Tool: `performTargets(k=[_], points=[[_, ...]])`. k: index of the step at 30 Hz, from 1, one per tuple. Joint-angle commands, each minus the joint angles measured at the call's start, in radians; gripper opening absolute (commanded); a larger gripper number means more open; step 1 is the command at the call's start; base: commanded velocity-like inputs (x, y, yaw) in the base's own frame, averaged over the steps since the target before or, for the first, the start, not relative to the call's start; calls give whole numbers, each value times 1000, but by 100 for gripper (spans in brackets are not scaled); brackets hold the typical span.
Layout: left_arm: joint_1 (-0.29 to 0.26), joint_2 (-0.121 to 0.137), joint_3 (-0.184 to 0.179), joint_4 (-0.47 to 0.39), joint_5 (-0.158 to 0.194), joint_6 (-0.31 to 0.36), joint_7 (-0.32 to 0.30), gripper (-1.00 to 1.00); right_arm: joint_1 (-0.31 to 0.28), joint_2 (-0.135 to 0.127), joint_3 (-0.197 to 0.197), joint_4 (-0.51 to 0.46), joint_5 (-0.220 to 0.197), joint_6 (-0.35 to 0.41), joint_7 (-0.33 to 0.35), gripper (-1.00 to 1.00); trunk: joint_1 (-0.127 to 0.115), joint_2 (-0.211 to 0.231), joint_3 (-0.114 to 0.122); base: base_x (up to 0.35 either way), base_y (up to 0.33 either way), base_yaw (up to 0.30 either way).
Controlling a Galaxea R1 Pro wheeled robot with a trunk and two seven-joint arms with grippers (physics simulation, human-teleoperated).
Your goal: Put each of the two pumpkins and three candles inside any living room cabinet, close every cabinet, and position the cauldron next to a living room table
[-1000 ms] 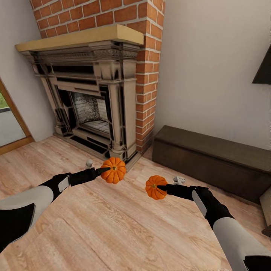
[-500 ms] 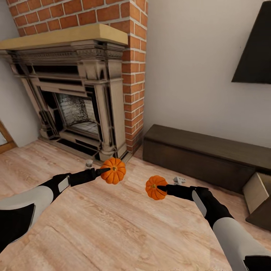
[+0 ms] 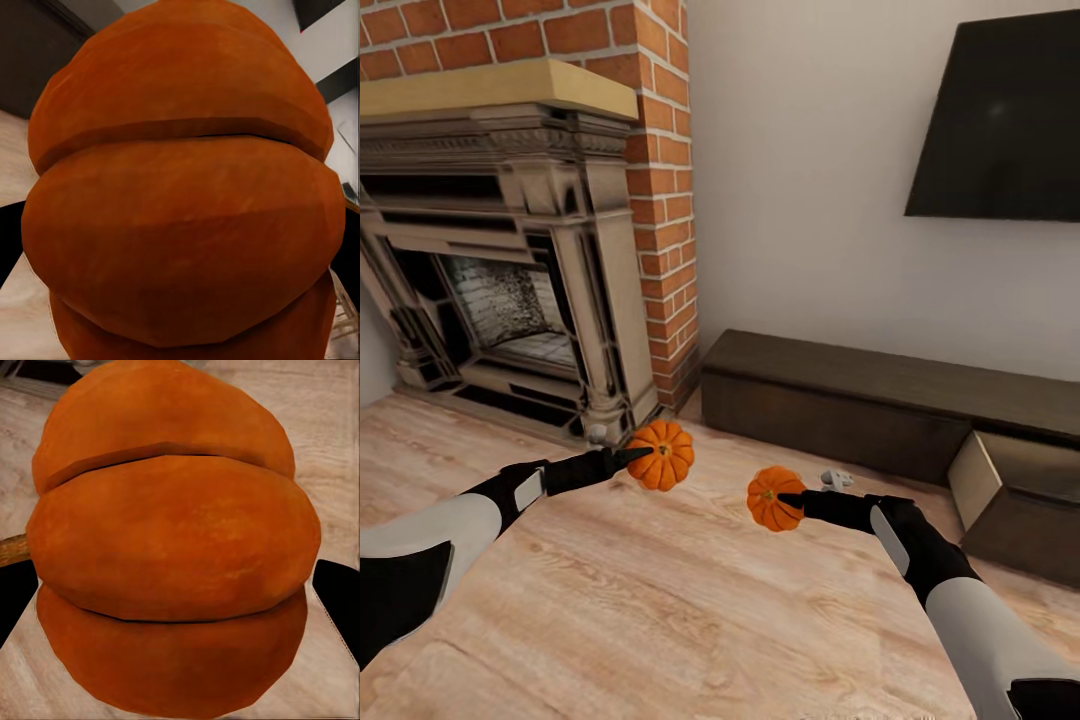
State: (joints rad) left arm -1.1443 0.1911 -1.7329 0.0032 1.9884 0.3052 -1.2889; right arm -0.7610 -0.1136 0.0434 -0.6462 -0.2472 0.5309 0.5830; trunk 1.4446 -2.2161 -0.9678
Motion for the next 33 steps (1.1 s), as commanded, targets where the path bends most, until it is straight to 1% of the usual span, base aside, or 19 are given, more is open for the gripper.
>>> performTargets(k=[1,24,29,33], points=[[0,0,16,0,1,0,-1,-100,0,0,-1,0,-6,1,0,-100,0,0,1,0,0,-281],[1,-1,16,0,1,0,0,-100,0,1,0,3,-7,-5,-1,-100,0,0,11,0,0,-281],[1,10,15,1,1,0,-2,-100,0,-4,-5,-5,-5,-3,0,-100,0,0,14,0,0,-281],[1,10,15,1,1,0,-3,-100,0,-4,-6,-8,-4,0,0,-100,0,0,16,0,0,-281]])
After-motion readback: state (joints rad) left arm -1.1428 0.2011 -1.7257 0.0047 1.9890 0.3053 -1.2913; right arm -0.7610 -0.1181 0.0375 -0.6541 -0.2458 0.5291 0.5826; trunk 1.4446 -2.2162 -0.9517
